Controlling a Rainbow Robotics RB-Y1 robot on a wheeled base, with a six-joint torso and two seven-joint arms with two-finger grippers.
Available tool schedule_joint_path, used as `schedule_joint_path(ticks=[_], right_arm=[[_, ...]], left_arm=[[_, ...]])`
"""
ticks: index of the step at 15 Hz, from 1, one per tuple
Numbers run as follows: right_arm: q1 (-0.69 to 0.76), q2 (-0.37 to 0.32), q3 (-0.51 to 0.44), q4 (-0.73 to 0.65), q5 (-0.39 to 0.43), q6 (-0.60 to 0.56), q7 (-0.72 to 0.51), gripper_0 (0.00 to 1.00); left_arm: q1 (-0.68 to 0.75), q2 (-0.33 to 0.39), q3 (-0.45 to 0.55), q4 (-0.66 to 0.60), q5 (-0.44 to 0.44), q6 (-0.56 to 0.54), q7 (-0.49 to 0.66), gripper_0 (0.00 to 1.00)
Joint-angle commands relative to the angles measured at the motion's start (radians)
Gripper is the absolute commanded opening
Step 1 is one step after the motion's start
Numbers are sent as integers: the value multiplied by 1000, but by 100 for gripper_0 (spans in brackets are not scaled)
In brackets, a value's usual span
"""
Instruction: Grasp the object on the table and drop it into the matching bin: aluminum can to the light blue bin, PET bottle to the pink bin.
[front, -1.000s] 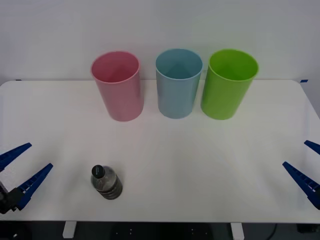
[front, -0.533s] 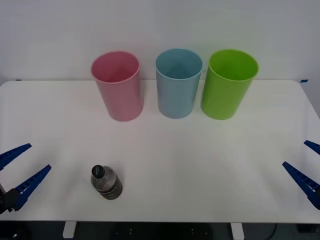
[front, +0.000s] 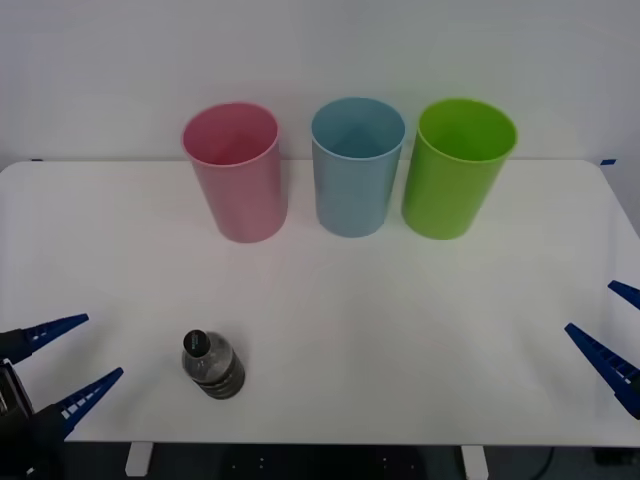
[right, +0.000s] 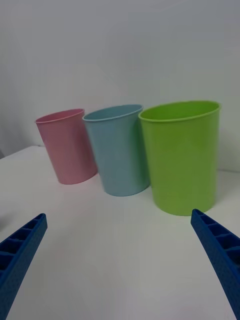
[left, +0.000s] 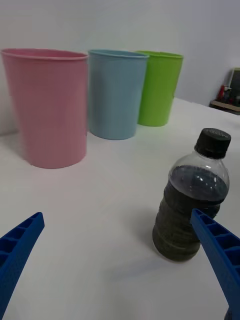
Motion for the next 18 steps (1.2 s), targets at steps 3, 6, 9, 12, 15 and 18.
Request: schedule_joint_path(ticks=[3, 6, 9, 12, 15, 18], right_arm=[[0, 0, 0, 0, 0, 0, 0, 100], [0, 0, 0, 0, 0, 0, 0, 100], [0, 0, 0, 0, 0, 0, 0, 100], [0, 0, 0, 0, 0, 0, 0, 100], [0, 0, 0, 0, 0, 0, 0, 100], [0, 0, 0, 0, 0, 0, 0, 100]], left_arm=[[-8, 7, -65, 23, -10, -3, -64, 100], [-11, 7, -68, 23, -55, -18, -99, 100], [-11, 9, -99, 34, -66, -18, -150, 100], [-12, 7, -122, 48, -64, -19, -151, 100], [-25, 7, -152, 68, -56, -16, -154, 100], [-62, 2, -191, 115, -47, -16, -163, 100]])
